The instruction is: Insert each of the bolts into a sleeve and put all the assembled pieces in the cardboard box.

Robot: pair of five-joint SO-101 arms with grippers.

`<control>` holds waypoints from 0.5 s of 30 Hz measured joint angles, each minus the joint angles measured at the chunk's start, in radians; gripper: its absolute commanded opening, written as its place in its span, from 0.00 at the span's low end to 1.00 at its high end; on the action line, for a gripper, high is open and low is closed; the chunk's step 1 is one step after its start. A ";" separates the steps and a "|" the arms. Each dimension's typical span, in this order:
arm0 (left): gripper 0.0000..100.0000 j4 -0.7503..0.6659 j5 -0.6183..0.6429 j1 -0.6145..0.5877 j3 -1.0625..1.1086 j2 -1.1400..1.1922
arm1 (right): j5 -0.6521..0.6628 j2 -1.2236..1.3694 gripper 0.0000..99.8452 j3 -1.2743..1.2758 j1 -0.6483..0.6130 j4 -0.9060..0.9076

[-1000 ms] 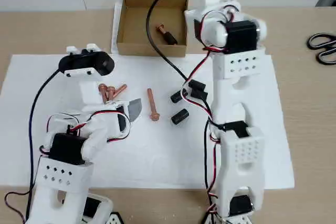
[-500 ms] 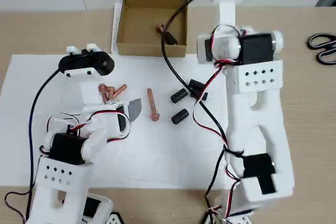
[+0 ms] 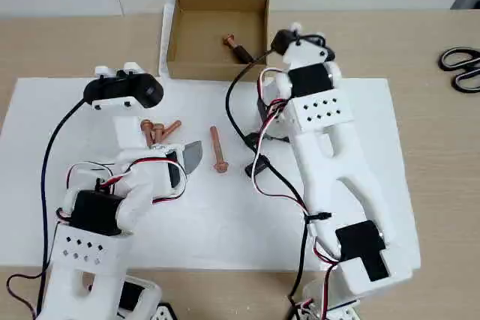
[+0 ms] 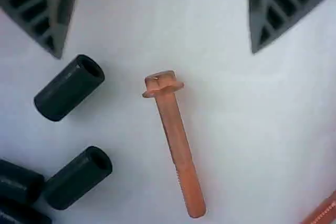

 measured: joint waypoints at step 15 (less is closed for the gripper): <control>0.22 0.000 0.000 0.000 0.000 0.000 | -0.256 0.000 0.17 0.213 -0.017 -0.216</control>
